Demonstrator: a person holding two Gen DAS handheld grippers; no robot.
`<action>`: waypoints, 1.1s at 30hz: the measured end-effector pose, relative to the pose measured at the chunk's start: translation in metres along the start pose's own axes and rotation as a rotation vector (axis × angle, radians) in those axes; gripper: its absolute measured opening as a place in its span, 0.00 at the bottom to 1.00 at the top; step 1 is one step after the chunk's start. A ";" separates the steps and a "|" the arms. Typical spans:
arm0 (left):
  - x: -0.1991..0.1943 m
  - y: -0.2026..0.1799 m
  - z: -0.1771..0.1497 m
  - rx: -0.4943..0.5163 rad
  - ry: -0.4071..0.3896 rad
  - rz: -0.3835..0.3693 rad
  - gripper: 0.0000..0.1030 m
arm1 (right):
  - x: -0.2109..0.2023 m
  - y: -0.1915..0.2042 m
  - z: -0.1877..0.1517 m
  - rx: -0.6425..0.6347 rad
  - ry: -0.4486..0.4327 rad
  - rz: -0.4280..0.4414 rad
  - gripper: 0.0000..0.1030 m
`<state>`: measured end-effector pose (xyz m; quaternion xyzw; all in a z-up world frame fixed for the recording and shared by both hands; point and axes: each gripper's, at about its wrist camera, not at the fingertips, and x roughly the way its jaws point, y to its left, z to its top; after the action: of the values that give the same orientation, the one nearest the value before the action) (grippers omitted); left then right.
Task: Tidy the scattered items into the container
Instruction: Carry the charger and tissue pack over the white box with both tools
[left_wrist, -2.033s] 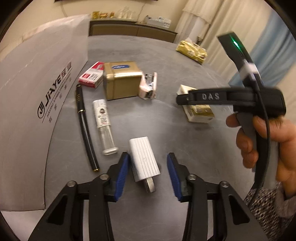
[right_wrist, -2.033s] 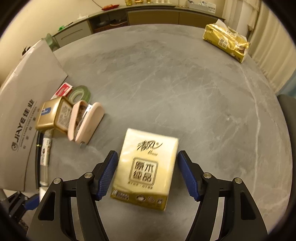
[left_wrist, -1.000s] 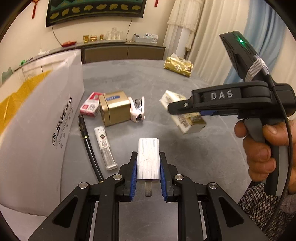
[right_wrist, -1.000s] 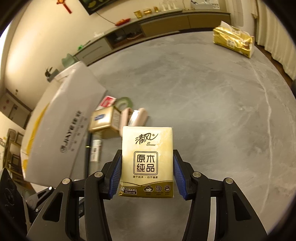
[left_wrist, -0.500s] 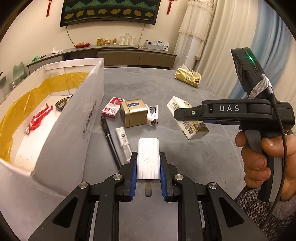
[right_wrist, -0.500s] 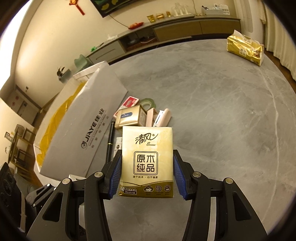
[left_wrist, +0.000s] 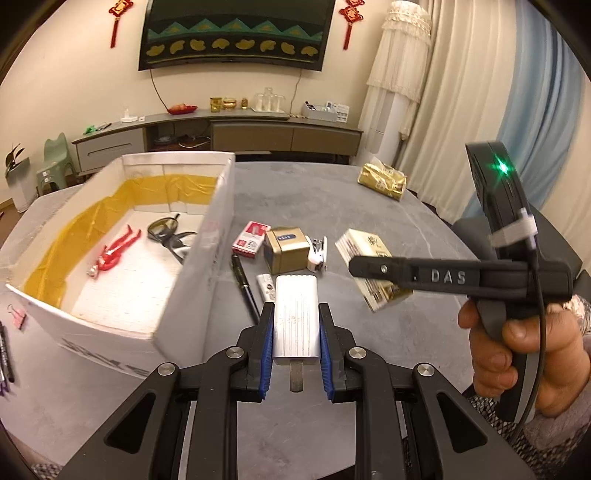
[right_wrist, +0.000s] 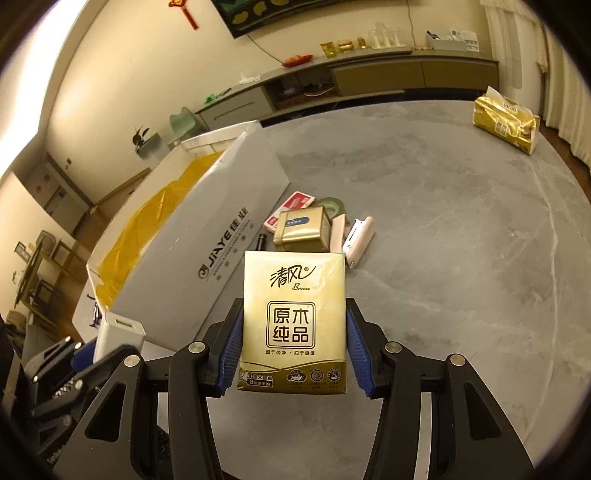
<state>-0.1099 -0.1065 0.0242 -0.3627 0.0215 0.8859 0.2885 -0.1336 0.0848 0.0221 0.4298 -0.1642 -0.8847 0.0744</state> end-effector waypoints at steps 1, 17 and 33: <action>-0.002 0.001 0.000 -0.003 0.000 0.002 0.22 | -0.001 0.003 -0.001 -0.004 -0.002 0.002 0.52; -0.031 0.024 0.002 -0.010 0.036 0.038 0.22 | -0.014 0.063 -0.020 -0.115 -0.020 0.037 0.52; -0.041 0.060 0.022 -0.027 0.028 0.058 0.22 | -0.014 0.104 -0.009 -0.189 -0.015 0.046 0.52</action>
<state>-0.1324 -0.1714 0.0569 -0.3782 0.0239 0.8888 0.2576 -0.1192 -0.0110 0.0638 0.4105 -0.0904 -0.8975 0.1336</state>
